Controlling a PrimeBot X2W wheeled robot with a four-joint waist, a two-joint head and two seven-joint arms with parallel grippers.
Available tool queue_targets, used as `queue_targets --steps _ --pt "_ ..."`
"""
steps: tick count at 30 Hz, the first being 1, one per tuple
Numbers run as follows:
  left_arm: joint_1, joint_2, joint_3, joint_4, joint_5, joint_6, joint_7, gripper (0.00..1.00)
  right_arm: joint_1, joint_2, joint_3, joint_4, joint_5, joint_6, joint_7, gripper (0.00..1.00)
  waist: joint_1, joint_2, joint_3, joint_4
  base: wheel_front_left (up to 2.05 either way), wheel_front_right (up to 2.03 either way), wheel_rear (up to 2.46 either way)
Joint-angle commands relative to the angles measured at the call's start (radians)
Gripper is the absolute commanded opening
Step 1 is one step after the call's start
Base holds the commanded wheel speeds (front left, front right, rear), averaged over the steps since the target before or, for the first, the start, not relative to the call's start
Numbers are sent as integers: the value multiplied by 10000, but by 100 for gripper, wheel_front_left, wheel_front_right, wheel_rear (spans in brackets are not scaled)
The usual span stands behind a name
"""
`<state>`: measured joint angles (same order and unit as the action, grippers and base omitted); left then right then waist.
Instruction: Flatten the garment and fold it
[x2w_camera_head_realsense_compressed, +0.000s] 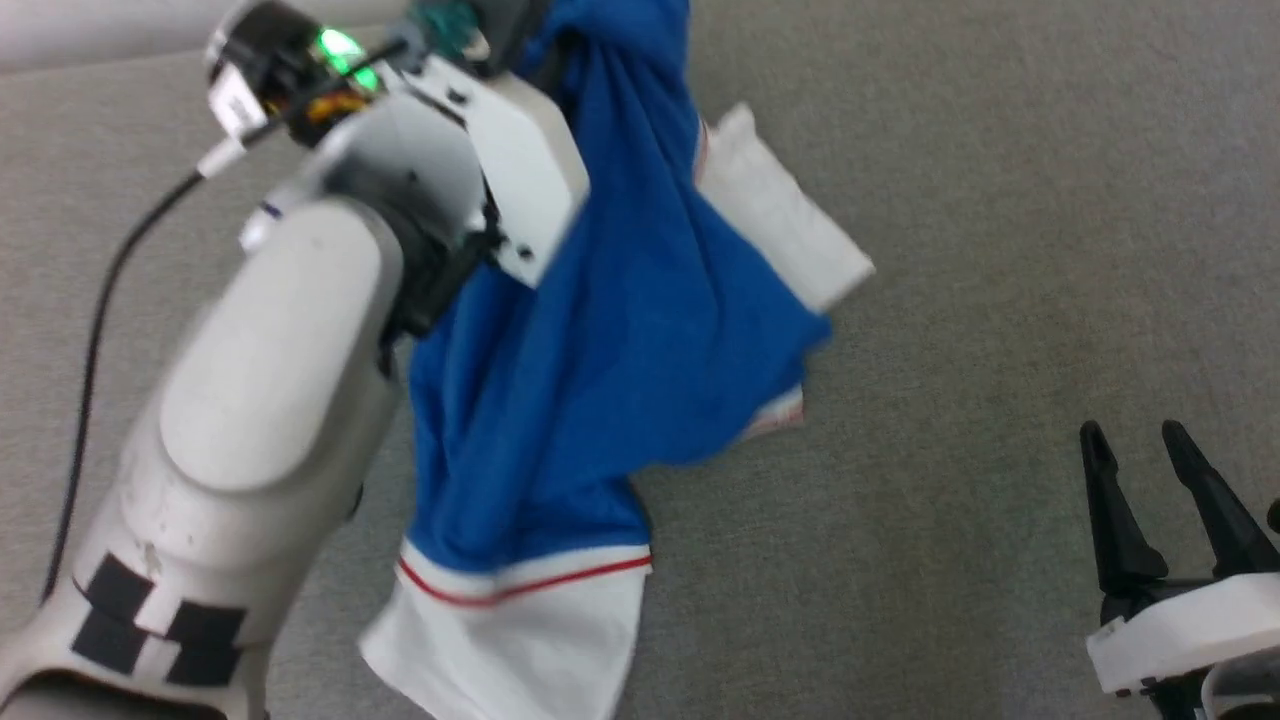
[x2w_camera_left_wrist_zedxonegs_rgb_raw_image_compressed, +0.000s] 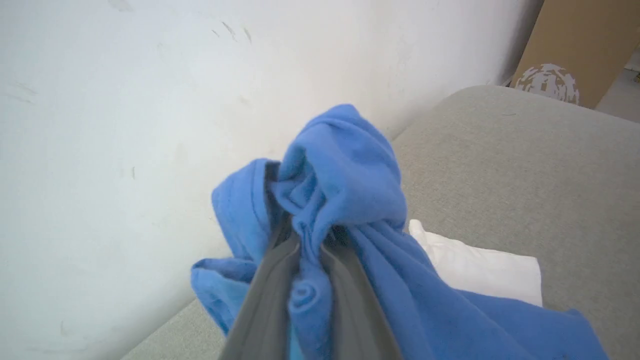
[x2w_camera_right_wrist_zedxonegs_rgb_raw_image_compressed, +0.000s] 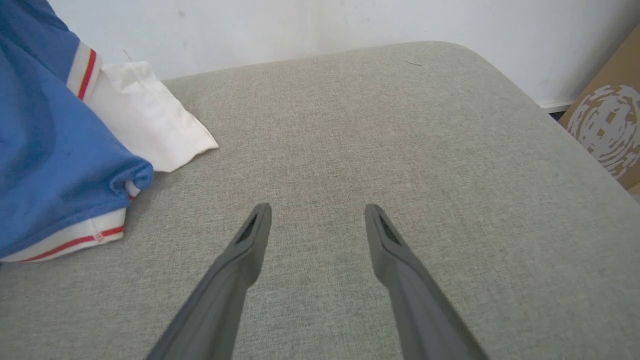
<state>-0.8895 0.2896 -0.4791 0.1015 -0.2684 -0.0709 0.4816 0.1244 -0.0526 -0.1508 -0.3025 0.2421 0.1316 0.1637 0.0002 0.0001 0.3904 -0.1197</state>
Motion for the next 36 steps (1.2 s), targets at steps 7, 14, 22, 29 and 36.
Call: queue_targets --steps 7,14,22,29,36 --pt "-501 196 115 2097 397 50 -971 0 -415 24 365 261 166 -9 -338 100 -2 -1 1295 -1009 0 0 0" --pt "-317 -126 278 3370 189 421 -1711 100 -560 24 342 376 120 -9 -460 100 -2 -1 1613 -849 0 0 0" --pt "-572 -824 645 3236 -228 737 -3263 100 -753 24 264 234 -137 -9 -217 100 -2 -1 1017 -58 0 0 0" --pt "536 -906 1190 1408 -721 1127 -4538 100 -490 24 102 85 -199 -9 -21 100 -2 -1 -238 466 0 0 0" --pt "4121 -148 1955 -1685 -1019 2056 -5061 100 77 24 -60 -237 -220 -9 -90 100 -2 -1 -1511 544 0 0 0"
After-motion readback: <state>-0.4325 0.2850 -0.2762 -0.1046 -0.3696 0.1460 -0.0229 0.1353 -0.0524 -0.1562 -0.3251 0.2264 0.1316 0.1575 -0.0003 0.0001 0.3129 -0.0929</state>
